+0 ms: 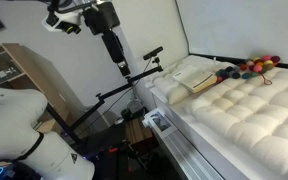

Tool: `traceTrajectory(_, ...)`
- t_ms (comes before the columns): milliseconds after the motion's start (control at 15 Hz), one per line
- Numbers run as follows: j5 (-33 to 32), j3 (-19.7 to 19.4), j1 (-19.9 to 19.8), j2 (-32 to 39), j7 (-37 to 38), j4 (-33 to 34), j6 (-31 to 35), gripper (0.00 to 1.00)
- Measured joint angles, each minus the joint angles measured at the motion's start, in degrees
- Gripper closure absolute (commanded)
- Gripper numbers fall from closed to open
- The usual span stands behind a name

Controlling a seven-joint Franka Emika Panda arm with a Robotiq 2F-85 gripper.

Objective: Put the colorful object in between the two cushions.

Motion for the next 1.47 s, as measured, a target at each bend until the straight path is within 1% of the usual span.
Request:
traceTrajectory(933, -0.6, 0.0, 0.0, 0.0, 0.0, -0.1, 0.4, 0.0)
traceTrajectory(1067, -3.2, 0.1, -0.1, 0.1, 0.0, -1.1, 3.6, 0.0)
traceTrajectory(1200, -4.9, 0.0, -0.2, 0.8, 0.0, -1.9, 9.1, 0.0)
traceTrajectory(1467, -5.3, 0.0, -0.1, 4.7, 0.0, -0.5, 19.1, 0.0)
